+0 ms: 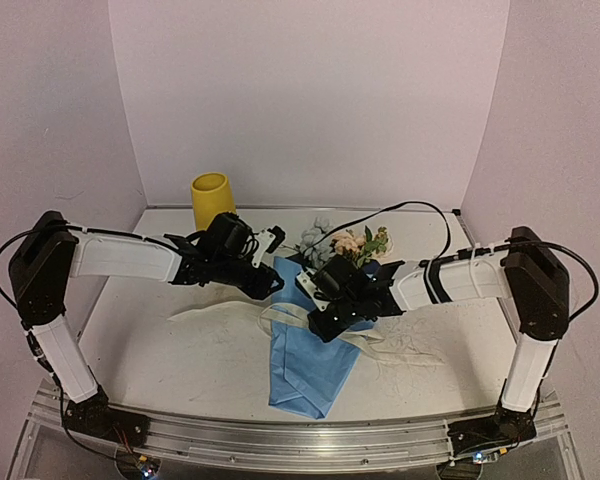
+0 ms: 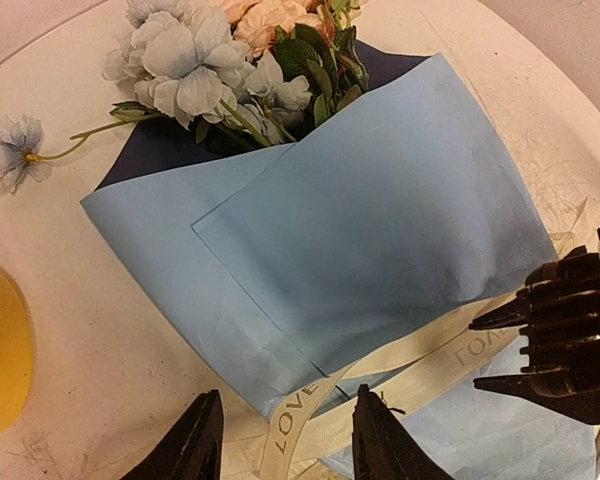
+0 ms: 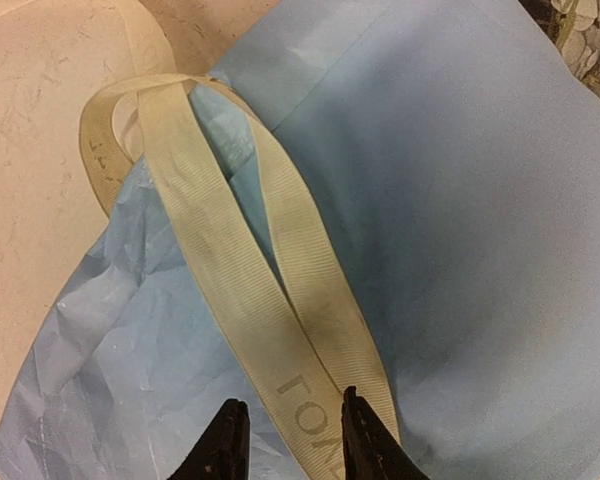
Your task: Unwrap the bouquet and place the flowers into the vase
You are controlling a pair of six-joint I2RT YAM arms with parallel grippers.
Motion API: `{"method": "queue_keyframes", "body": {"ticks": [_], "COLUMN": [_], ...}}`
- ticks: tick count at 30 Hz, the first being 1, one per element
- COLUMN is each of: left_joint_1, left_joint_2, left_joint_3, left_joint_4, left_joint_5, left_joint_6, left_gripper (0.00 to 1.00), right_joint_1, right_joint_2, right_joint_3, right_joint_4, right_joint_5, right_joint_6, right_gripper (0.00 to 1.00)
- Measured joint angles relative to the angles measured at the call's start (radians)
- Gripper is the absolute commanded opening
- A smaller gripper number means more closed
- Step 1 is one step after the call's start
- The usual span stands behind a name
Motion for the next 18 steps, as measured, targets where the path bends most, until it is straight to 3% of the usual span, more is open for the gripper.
{"method": "queue_keyframes", "body": {"ticks": [8,14,18], "left_joint_1": [0.004,0.005,0.005], "left_joint_2": [-0.002,-0.002,-0.002], "left_joint_3": [-0.004,-0.004,-0.004], "left_joint_4": [0.0,0.0,0.0], "left_joint_5": [-0.014,-0.014,-0.005], "left_joint_6": [0.0,0.0,0.0], "left_gripper": [0.45,0.45,0.45], "right_joint_1": [0.004,0.01,0.011], "right_joint_2": [0.046,0.073,0.072], "right_joint_3": [0.028,0.031,0.031], "right_joint_4": [-0.009,-0.024,-0.026], "right_joint_5": [0.021,0.037,0.063], "right_joint_6": [-0.01,-0.015,0.004], "right_gripper": [0.28,0.0,0.0]}}
